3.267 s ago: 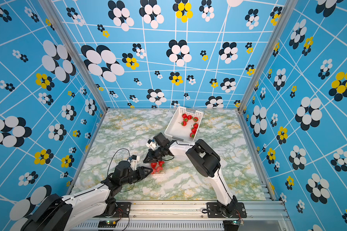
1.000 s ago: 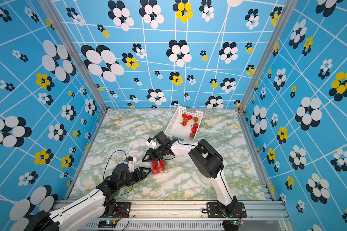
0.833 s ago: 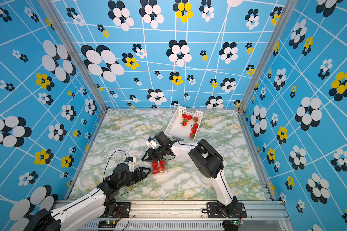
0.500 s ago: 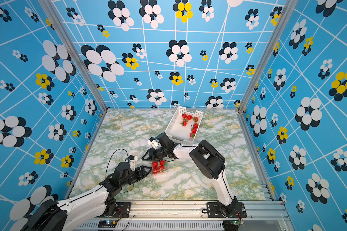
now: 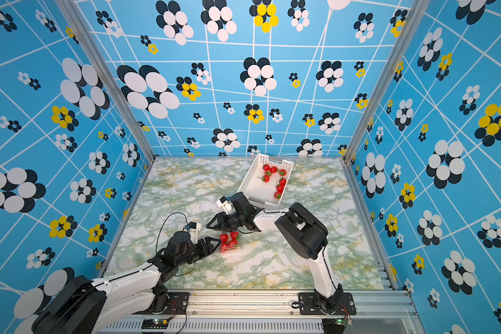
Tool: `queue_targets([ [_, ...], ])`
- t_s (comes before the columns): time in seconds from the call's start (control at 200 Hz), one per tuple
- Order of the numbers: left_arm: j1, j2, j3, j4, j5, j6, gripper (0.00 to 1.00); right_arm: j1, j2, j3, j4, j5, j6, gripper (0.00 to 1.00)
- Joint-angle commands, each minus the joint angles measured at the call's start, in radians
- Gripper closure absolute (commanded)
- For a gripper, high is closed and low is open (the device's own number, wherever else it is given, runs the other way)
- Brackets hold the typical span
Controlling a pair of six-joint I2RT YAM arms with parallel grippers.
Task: Pack strawberries into containers
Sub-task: Close the packing box at the center of the board.
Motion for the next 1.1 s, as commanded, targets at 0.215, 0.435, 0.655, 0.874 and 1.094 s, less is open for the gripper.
queue_targets([
  [0.215,0.001,0.190,0.041,0.237,0.026,0.025,0.40,-0.004,-0.025,-0.035,0.035,0.012,0.016,0.50],
  [0.435,-0.001,0.187,0.041,0.210,0.005,0.044,0.55,-0.008,-0.038,-0.054,0.070,0.020,0.029,0.50],
  [0.655,-0.002,0.203,0.042,0.200,-0.013,0.056,0.70,-0.010,-0.042,-0.063,0.089,0.024,0.041,0.50],
  [0.874,-0.003,0.302,0.044,0.298,0.013,0.046,0.76,-0.016,-0.061,-0.082,0.104,0.032,0.038,0.50],
  [1.094,-0.003,0.281,0.044,0.265,0.003,0.053,0.76,-0.047,-0.130,-0.145,0.140,0.069,0.033,0.49],
])
